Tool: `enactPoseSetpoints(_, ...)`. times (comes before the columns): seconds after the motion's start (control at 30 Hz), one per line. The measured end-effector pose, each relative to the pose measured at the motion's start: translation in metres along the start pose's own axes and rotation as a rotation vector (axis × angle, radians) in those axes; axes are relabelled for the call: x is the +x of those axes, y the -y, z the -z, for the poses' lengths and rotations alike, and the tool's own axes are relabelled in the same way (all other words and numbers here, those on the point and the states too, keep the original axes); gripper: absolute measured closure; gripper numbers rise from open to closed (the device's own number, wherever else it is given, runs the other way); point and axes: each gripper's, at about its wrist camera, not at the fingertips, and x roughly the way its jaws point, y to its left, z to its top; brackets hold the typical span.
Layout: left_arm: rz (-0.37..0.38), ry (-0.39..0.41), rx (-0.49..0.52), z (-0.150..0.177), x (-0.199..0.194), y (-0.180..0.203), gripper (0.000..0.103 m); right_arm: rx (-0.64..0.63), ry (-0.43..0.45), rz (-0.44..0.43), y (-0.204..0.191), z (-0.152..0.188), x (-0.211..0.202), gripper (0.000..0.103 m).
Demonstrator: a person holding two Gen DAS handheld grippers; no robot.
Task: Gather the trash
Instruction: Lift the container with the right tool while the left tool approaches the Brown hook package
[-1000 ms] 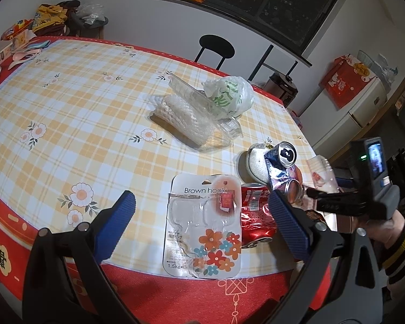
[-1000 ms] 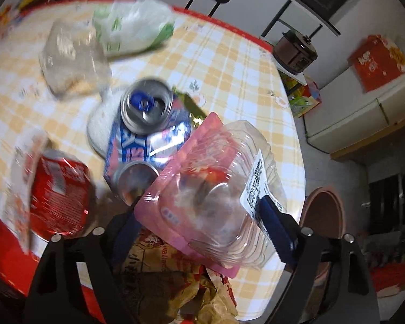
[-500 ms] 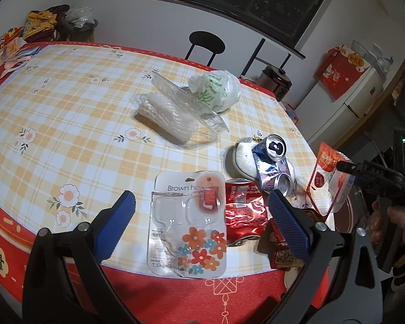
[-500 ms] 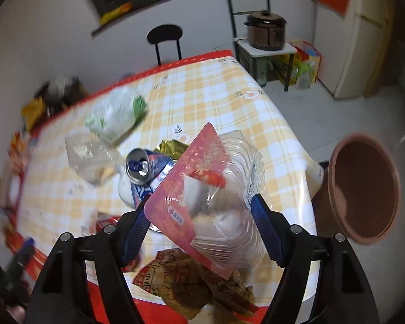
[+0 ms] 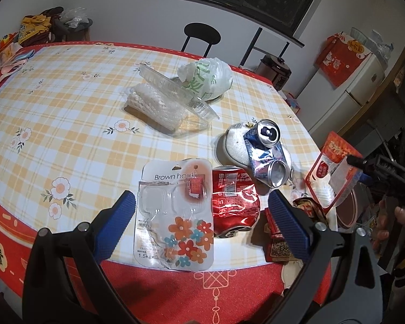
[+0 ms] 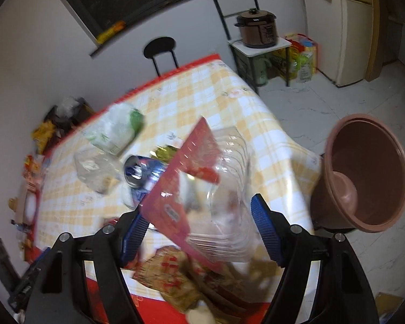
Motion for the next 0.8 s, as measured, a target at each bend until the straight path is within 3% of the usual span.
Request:
enactPoseSetpoints(0.1, -0.007, -0.007, 0.002, 0.003, 0.001, 0.004, 0.006, 0.011, -0.016, 0.011, 0.012, 0.006, 0.006, 0.034)
enactPoseSetpoints(0.17, -0.01, -0.013, 0.003, 0.005, 0.001, 0.005, 0.006, 0.032, -0.029, -0.003, 0.021, 0.01, 0.009, 0.048)
enactPoseSetpoints(0.27, -0.014, -0.025, -0.002, 0.008, 0.003, 0.006, 0.006, 0.027, -0.035, -0.008, 0.027, 0.014, 0.01, 0.052)
enactPoseSetpoints(0.57, -0.03, -0.048, -0.007, 0.013, 0.008, 0.009, 0.006, 0.022, -0.039, -0.028, 0.033, 0.017, 0.008, 0.053)
enactPoseSetpoints(0.8, 0.003, -0.076, 0.007, 0.015, 0.015, 0.002, 0.009, -0.019, -0.002, -0.006, 0.028, 0.015, 0.0, 0.054)
